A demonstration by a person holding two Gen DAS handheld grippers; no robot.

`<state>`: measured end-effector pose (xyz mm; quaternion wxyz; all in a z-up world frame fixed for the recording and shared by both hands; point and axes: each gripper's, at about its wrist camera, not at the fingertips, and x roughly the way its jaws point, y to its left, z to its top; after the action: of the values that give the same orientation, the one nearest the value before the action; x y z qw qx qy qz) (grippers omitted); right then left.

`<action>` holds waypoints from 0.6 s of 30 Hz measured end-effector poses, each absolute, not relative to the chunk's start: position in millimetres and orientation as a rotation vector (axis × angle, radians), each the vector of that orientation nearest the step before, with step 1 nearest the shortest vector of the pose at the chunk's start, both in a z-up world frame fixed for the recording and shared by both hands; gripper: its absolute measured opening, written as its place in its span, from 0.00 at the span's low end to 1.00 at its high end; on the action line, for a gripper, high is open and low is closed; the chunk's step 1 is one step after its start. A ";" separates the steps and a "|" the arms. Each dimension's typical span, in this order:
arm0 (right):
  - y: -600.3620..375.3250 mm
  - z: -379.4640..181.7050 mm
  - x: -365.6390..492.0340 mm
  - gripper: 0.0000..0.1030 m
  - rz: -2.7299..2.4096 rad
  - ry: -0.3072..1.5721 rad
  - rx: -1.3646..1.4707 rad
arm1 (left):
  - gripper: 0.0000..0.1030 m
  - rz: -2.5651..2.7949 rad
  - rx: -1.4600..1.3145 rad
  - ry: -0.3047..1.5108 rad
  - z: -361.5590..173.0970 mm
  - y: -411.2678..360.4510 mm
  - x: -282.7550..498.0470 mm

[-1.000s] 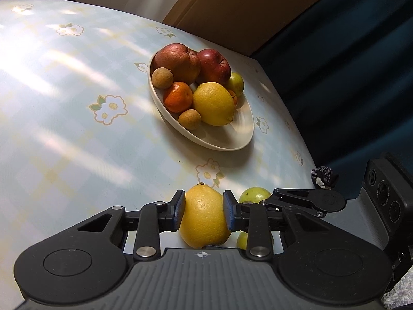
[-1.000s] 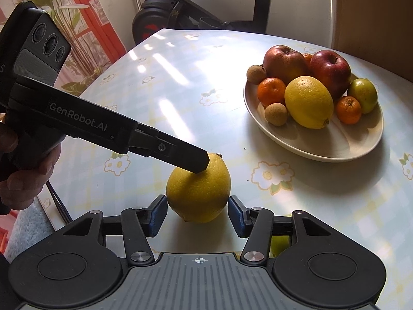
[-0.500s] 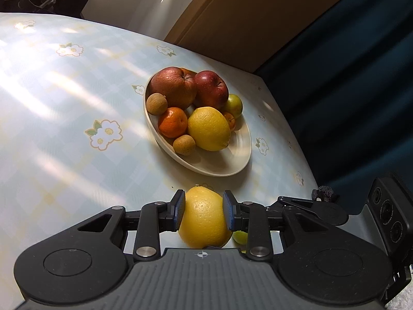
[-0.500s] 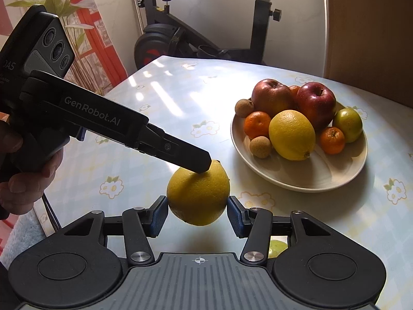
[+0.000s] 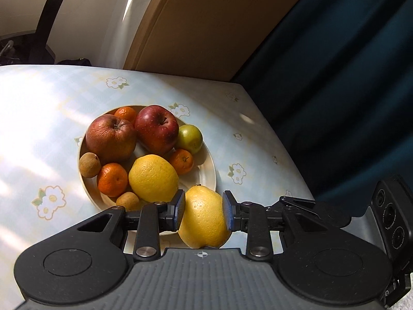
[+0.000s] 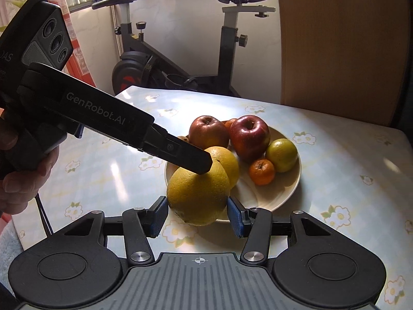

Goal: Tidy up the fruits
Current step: 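Carry the held lemon onto the cream plate with both grippers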

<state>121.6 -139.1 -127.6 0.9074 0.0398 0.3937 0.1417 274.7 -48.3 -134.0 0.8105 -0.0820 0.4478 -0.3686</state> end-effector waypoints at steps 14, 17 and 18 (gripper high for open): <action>-171.6 -157.1 153.3 0.45 0.281 0.867 0.137 | 0.32 -0.744 -0.118 1.022 -147.9 -93.7 309.8; -176.2 -160.6 155.3 0.45 0.280 0.866 0.160 | 0.32 -0.746 -0.109 1.035 -151.5 -97.3 314.3; -177.6 -162.1 156.2 0.45 0.276 0.868 0.165 | 0.32 -0.746 -0.112 1.039 -152.8 -99.0 315.8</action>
<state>156.2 -177.6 -162.1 0.8948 0.0795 0.4188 0.1330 315.8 -99.0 -152.8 0.8009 -0.0523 0.4844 -0.3481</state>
